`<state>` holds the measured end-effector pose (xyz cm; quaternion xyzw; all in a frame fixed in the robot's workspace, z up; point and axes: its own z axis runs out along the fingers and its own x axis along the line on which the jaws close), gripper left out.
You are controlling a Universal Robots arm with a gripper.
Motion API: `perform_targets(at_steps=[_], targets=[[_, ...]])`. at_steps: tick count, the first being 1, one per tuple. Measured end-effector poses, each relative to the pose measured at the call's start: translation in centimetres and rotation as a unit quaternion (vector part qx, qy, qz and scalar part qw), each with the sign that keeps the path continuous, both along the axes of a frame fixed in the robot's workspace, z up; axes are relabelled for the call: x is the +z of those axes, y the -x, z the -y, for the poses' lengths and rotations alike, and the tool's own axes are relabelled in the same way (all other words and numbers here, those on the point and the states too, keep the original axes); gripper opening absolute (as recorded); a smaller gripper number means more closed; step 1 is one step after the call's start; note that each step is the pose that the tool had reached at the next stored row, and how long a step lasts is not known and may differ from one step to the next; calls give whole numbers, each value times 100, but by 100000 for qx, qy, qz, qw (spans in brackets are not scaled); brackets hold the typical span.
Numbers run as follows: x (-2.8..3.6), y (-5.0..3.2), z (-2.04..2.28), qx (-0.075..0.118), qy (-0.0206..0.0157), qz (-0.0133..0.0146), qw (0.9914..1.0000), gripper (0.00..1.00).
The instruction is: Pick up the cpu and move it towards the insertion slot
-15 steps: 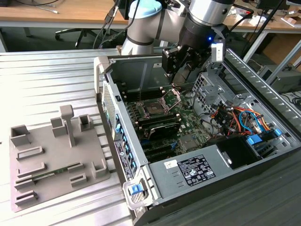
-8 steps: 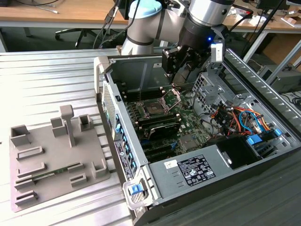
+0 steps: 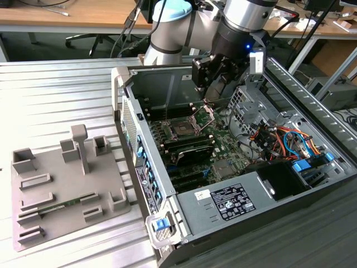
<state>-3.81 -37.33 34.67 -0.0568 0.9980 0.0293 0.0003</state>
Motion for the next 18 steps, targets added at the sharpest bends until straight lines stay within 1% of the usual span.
perform_targets(at_steps=[7,14,18], targets=[[-33,0,-36,-6,-2,-3,100000,55],[-73,-14,-98,4,-9,-2,100000,55],[-92,-26,-126,-5,-5,-2,100000,55]])
